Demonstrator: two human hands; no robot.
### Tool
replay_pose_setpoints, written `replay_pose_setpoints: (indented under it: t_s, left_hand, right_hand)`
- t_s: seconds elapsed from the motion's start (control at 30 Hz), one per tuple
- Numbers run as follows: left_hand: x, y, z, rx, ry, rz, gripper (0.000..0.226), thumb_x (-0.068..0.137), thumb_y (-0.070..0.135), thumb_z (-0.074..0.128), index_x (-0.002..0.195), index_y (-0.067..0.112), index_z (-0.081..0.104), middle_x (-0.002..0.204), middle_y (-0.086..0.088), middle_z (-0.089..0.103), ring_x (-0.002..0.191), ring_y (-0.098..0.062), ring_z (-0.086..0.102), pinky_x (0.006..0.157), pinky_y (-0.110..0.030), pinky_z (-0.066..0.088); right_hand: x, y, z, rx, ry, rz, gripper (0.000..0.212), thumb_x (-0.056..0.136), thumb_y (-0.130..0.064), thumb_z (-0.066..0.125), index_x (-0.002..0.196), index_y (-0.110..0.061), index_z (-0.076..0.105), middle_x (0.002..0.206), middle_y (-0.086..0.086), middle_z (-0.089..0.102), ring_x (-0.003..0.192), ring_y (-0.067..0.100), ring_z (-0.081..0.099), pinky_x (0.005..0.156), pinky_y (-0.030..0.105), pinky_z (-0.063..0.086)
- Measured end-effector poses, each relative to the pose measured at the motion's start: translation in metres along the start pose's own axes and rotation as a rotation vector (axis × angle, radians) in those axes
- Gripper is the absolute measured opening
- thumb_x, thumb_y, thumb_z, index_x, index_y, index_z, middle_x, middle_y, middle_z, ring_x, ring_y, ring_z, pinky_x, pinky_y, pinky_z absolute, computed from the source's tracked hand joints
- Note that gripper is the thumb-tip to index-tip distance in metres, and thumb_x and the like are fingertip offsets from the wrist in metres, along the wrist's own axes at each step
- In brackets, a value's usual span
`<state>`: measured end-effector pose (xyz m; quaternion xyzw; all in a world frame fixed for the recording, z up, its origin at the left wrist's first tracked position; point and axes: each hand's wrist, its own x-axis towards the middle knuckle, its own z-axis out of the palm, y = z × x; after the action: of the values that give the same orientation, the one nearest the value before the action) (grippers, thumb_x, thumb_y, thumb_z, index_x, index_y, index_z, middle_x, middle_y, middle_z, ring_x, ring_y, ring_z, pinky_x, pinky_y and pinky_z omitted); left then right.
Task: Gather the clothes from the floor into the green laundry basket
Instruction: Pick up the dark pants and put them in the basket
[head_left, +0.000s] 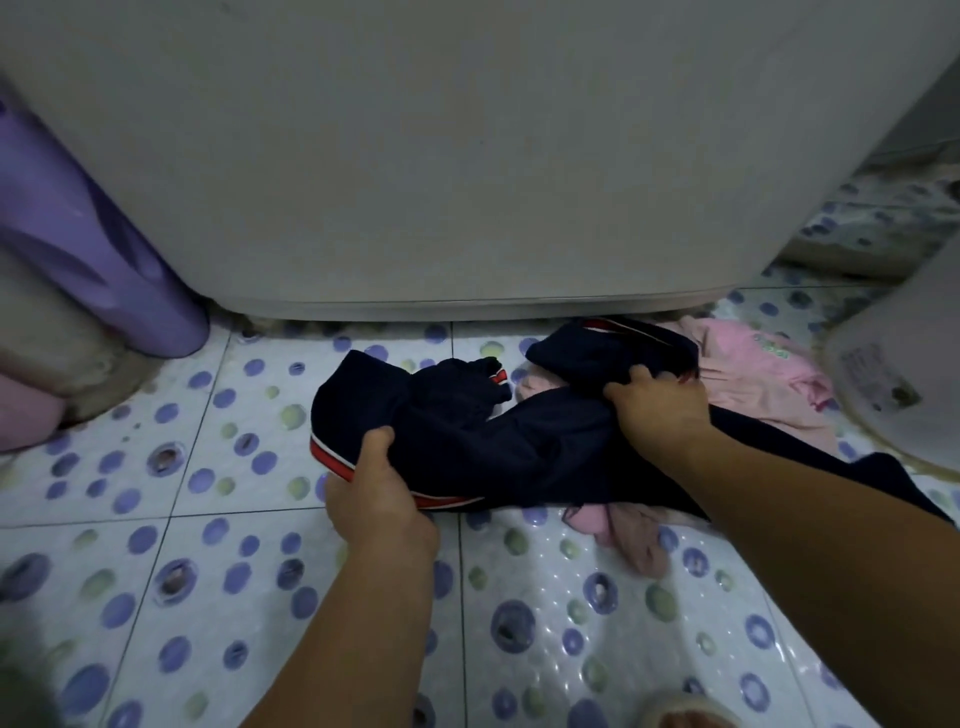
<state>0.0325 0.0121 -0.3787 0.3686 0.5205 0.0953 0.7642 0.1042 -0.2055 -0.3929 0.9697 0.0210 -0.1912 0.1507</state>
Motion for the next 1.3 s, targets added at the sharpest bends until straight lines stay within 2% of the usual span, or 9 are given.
replay_pose_setpoints:
  t_s: [0.07,0.17,0.33,0.5,0.7,0.93,1.07,1.17,1.3]
  left_hand:
    - [0.001,0.001,-0.005,0.041,-0.03,-0.012,0.035,0.076,0.014,0.07,0.111,0.014,0.063,0.111,-0.006,0.068,0.098,-0.028,0.066,0.079,-0.041,0.057]
    - [-0.009,0.005,-0.008,0.154,-0.096,0.016,0.016,0.078,0.008,0.069,0.09,0.017,0.062,0.095,-0.005,0.067,0.098,-0.033,0.065,0.089,-0.052,0.054]
    - [-0.044,0.02,-0.012,0.295,-0.313,0.067,0.016,0.082,0.004,0.067,0.089,0.017,0.063,0.093,-0.007,0.069,0.085,-0.026,0.066,0.08,-0.039,0.056]
    - [-0.085,0.072,-0.018,0.535,-0.465,0.118,0.022,0.083,0.002,0.059,0.1,0.015,0.062,0.097,-0.012,0.068,0.084,-0.026,0.065,0.069,-0.032,0.054]
    - [-0.168,0.169,-0.068,0.704,-0.535,0.253,0.03,0.081,-0.001,0.046,0.105,0.012,0.058,0.086,-0.008,0.063,0.065,-0.016,0.057,0.058,-0.024,0.047]
    - [-0.247,0.241,-0.156,0.465,-0.547,0.42,0.015,0.086,0.006,0.048,0.089,0.019,0.055,0.062,0.003,0.063,0.057,-0.011,0.058,0.057,-0.022,0.046]
    - [-0.27,0.282,-0.225,0.174,-0.502,0.534,0.022,0.083,0.005,0.05,0.102,0.011,0.059,0.084,-0.006,0.068,0.077,-0.02,0.063,0.069,-0.028,0.054]
    - [-0.275,0.309,-0.27,0.017,-0.413,0.609,0.04,0.088,0.007,0.046,0.126,0.004,0.056,0.092,-0.008,0.067,0.079,-0.019,0.064,0.065,-0.025,0.057]
    - [-0.274,0.343,-0.33,-0.179,-0.331,0.701,0.039,0.092,0.018,0.051,0.129,0.006,0.056,0.1,-0.007,0.069,0.084,-0.019,0.066,0.065,-0.026,0.06]
  right_hand:
    - [-0.007,0.003,0.0,0.131,0.072,-0.017,0.034,0.095,-0.016,0.039,0.129,-0.019,0.043,0.128,0.012,0.048,0.116,0.035,0.049,0.085,0.043,0.045]
    - [-0.024,0.001,-0.007,0.369,0.278,-0.023,0.027,0.091,-0.01,0.041,0.118,-0.015,0.044,0.121,0.012,0.052,0.108,0.034,0.052,0.072,0.039,0.043]
    - [-0.07,-0.019,-0.056,1.052,0.487,-0.14,0.034,0.078,0.007,0.044,0.099,-0.02,0.049,0.1,0.004,0.059,0.089,0.023,0.055,0.069,0.027,0.037]
    - [-0.106,-0.05,-0.108,1.373,0.384,-0.221,0.043,0.077,0.013,0.036,0.091,-0.024,0.052,0.084,-0.009,0.057,0.08,0.01,0.053,0.062,0.017,0.041]
    - [-0.168,-0.077,-0.181,1.709,0.295,-0.302,0.048,0.08,0.017,0.029,0.082,-0.025,0.053,0.083,-0.007,0.056,0.079,0.013,0.054,0.062,0.022,0.046]
    - [-0.259,-0.122,-0.271,1.89,0.332,-0.553,0.051,0.084,0.016,0.027,0.077,-0.029,0.051,0.085,-0.004,0.057,0.075,0.013,0.056,0.061,0.023,0.05]
    - [-0.325,-0.18,-0.321,1.939,0.362,-0.78,0.049,0.084,0.016,0.029,0.078,-0.028,0.05,0.084,-0.004,0.056,0.077,0.013,0.055,0.058,0.011,0.05]
    - [-0.369,-0.225,-0.346,1.984,0.362,-0.927,0.051,0.081,0.017,0.028,0.079,-0.029,0.05,0.089,-0.003,0.057,0.09,0.021,0.057,0.077,0.028,0.052]
    - [-0.409,-0.281,-0.359,1.996,0.29,-1.115,0.053,0.078,0.02,0.032,0.083,-0.029,0.054,0.104,0.008,0.06,0.103,0.029,0.058,0.089,0.04,0.051]
